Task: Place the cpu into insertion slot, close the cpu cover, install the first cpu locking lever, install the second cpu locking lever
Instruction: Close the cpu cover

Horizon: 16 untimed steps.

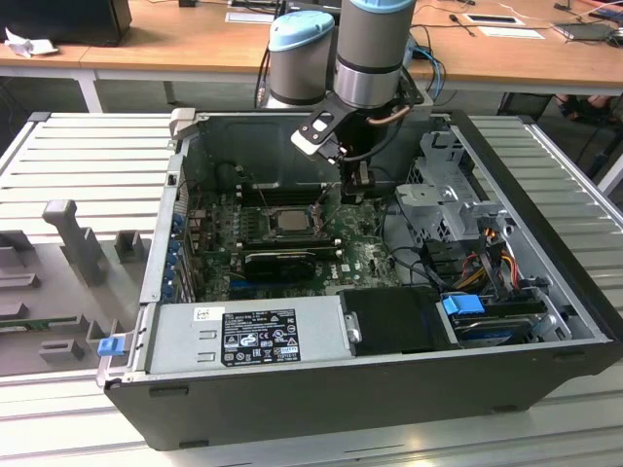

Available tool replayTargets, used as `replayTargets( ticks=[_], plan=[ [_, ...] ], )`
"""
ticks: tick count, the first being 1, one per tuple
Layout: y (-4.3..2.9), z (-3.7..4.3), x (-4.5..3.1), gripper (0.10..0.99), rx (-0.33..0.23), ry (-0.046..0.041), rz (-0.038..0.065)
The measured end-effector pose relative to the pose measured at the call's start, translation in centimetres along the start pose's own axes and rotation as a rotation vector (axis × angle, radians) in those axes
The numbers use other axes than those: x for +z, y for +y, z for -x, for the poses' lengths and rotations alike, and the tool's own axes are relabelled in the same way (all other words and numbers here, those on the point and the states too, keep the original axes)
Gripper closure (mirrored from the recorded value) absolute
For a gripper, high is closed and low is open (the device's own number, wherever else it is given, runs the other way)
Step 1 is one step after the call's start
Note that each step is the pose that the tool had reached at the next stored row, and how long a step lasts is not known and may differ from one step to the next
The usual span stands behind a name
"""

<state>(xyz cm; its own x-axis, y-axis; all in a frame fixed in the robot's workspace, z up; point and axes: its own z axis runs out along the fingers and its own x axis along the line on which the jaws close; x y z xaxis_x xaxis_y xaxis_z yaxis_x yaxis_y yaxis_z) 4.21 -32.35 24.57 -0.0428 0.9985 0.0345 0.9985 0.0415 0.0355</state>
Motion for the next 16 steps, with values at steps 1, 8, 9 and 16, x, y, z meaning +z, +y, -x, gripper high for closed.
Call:
replayTargets(
  ticks=[1,8,9,16],
  plan=[
    [-0.04,0.00,0.00,0.980,0.000,0.0000,0.000],
    [-0.18,-0.01,-0.01,0.980,0.000,0.0000,0.000],
    [-0.21,-0.01,-0.01,0.980,0.000,-0.0001,0.000],
    [-0.31,-0.01,-0.01,0.980,0.000,0.0000,0.000]
  ],
)
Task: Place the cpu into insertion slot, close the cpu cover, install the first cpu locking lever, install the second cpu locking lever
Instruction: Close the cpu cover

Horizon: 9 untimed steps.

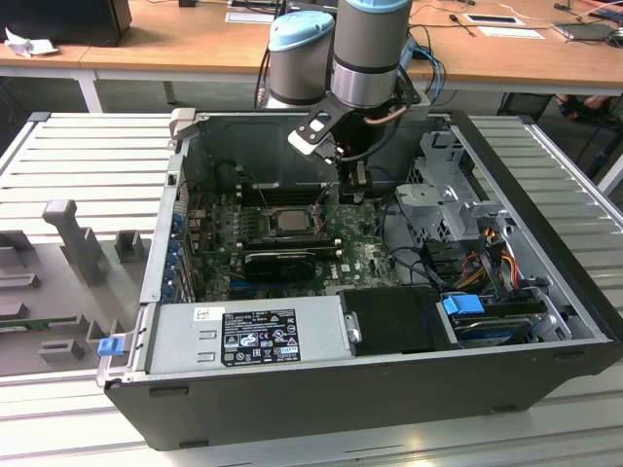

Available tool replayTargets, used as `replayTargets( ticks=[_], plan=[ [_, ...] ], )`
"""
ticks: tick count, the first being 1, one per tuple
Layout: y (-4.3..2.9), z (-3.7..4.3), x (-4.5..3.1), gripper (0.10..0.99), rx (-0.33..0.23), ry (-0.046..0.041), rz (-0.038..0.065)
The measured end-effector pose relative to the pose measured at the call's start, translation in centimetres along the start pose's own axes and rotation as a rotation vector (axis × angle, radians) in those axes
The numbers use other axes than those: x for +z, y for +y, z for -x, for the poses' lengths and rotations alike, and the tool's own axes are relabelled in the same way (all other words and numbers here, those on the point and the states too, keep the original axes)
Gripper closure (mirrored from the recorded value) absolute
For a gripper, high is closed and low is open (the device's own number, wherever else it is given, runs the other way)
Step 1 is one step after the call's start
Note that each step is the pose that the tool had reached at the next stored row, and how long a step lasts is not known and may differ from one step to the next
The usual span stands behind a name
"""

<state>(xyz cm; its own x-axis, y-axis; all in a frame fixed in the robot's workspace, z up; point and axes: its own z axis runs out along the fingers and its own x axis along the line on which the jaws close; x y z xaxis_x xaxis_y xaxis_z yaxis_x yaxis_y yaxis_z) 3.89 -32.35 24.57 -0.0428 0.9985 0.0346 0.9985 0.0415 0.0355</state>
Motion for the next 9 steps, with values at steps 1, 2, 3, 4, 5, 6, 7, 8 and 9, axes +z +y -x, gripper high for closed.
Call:
replayTargets(
  ticks=[1,2,3,4,5,6,7,8,9],
  plan=[
    [-0.02,0.00,0.00,0.980,0.000,0.0000,0.000],
    [-0.07,0.00,0.00,0.980,0.000,0.0000,0.000],
    [-0.08,0.00,0.00,0.980,0.000,0.0000,0.000],
    [-0.10,0.00,-0.01,0.980,0.000,0.0000,0.000],
    [-0.12,0.00,0.00,0.980,0.000,0.0000,0.000],
    [-0.13,-0.01,0.00,0.980,0.000,0.0000,0.000],
    [-0.14,-0.01,0.00,0.980,0.000,0.0000,0.000],
    [-0.15,-0.01,0.00,0.980,0.000,0.0000,0.000],
    [-0.18,-0.01,0.00,0.980,0.000,0.0000,0.000]
  ],
)
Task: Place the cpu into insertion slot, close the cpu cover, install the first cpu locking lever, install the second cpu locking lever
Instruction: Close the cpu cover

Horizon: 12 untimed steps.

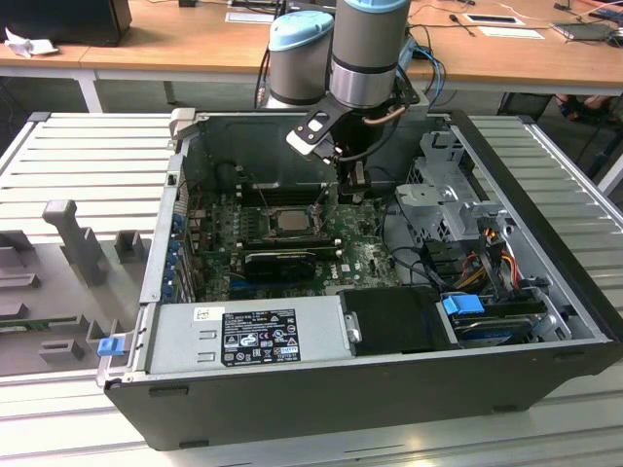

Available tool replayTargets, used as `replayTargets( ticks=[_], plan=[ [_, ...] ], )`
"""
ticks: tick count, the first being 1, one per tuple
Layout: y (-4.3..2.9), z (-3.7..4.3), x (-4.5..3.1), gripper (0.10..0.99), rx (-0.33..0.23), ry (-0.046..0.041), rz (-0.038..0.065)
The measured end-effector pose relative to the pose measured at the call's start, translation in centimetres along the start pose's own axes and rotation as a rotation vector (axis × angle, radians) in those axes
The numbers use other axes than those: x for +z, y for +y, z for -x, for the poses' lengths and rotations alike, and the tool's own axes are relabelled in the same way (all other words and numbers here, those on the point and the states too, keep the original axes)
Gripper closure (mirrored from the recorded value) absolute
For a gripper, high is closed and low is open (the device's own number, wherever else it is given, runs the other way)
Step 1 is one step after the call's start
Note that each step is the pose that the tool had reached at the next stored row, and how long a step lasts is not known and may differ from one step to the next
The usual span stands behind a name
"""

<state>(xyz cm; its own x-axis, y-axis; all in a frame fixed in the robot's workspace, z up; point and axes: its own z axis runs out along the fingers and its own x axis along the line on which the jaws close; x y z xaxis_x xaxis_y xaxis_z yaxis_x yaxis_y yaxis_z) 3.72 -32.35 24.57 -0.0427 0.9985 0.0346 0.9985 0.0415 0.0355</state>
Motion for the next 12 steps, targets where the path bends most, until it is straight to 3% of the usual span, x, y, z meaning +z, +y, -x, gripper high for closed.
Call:
replayTargets(
  ticks=[12],
  plan=[
    [-0.32,-0.01,-0.01,0.980,0.000,0.0000,0.000]
  ],
)
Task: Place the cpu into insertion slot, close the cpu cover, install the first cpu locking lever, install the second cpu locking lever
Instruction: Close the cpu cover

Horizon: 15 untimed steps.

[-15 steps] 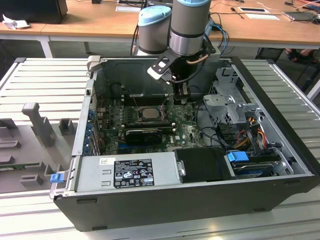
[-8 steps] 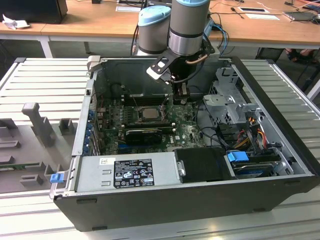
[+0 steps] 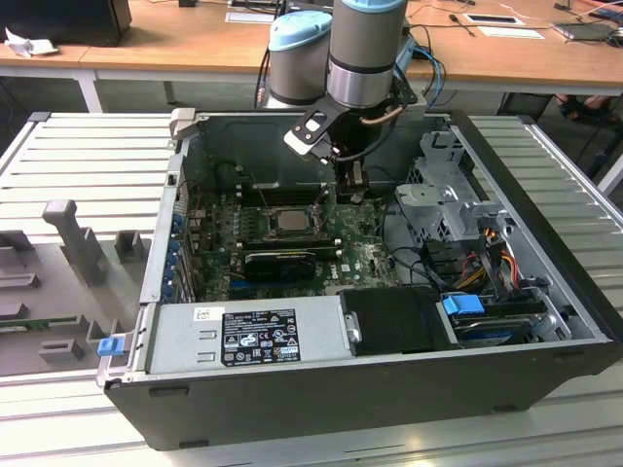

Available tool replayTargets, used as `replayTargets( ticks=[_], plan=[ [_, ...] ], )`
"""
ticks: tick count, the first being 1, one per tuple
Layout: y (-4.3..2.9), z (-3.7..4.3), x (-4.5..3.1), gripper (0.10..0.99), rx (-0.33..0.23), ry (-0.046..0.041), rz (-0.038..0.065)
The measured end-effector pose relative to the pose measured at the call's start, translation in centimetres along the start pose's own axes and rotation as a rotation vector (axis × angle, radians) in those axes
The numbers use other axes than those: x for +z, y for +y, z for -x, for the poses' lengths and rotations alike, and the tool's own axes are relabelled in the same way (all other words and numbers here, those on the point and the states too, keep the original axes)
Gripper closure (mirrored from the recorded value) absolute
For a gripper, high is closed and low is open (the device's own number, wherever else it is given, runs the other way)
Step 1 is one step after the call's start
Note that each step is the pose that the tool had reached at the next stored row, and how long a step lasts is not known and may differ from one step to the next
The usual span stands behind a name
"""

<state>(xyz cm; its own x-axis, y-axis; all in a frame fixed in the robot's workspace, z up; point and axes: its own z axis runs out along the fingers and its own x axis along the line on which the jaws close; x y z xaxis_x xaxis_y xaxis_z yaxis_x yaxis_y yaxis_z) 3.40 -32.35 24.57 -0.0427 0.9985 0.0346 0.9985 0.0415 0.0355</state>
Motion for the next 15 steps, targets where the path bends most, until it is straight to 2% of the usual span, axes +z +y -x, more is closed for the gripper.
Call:
replayTargets(
  ticks=[15],
  plan=[
    [-0.33,-0.01,-0.01,0.980,0.000,-0.0001,0.000]
  ],
)
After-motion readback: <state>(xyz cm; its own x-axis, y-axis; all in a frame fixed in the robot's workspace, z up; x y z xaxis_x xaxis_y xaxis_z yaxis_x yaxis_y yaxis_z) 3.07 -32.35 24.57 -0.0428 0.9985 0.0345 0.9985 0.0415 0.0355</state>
